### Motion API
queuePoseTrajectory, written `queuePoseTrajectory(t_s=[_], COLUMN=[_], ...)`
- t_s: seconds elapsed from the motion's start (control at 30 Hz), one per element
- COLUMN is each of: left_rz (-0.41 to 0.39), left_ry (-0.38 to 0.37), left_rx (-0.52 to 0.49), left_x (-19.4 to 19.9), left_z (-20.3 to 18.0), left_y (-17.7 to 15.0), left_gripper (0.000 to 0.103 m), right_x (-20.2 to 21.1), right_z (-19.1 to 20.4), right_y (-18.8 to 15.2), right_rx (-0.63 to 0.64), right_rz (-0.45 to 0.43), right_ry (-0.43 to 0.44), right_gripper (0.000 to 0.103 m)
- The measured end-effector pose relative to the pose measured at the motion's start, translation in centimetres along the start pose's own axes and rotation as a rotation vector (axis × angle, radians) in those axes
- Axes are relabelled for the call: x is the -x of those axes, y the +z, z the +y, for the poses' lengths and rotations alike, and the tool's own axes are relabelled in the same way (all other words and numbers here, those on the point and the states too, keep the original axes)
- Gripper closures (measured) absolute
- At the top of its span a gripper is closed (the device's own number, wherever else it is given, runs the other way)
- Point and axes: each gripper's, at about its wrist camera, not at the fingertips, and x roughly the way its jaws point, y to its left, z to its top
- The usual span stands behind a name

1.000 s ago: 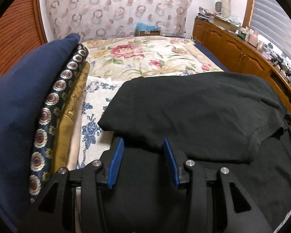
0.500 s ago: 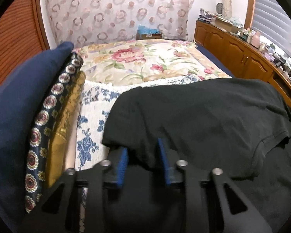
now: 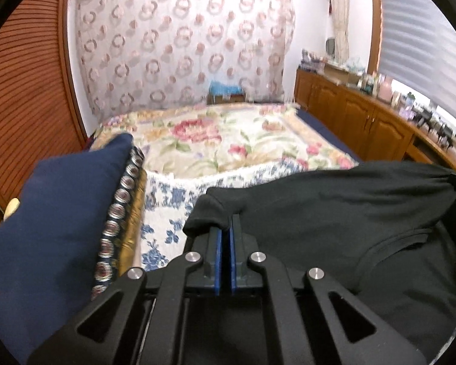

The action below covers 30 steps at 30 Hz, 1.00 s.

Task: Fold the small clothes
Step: 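Grasp the folded shirt edge with both grippers, fold it over, release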

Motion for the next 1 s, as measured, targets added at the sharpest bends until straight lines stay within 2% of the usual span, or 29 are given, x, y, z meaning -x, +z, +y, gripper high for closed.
queuePoseTrajectory(t_s=[0.17, 0.33, 0.6, 0.8, 0.93, 1.0], left_rz=[-0.066, -0.099, -0.105, -0.072, 0.025, 0.070], left_ry=[-0.026, -0.038, -0.043, -0.025, -0.032, -0.040], left_rx=[0.012, 0.005, 0.005, 0.015, -0.006, -0.013], left_x=[4.4, 9.1, 14.3, 16.4, 15.1, 14.4], left_z=[0.3, 0.6, 0.5, 0.2, 0.0, -0.2], left_y=[-0.3, -2.4, -7.1, -11.0, -13.2, -14.0], left_gripper=[0.102, 0.102, 0.102, 0.102, 0.101, 0.097], right_x=[3.4, 7.6, 12.5, 14.7, 13.9, 13.3], right_z=[0.4, 1.3, 3.6, 4.5, 4.8, 5.0], right_y=[0.6, -0.2, -4.3, -7.6, -10.3, -11.3], right_rx=[0.002, 0.004, 0.045, 0.046, 0.049, 0.062], right_rz=[-0.044, -0.068, -0.039, -0.019, 0.051, 0.075], right_ry=[-0.008, -0.001, -0.014, -0.018, -0.032, -0.049], right_gripper=[0.100, 0.100, 0.100, 0.100, 0.100, 0.099])
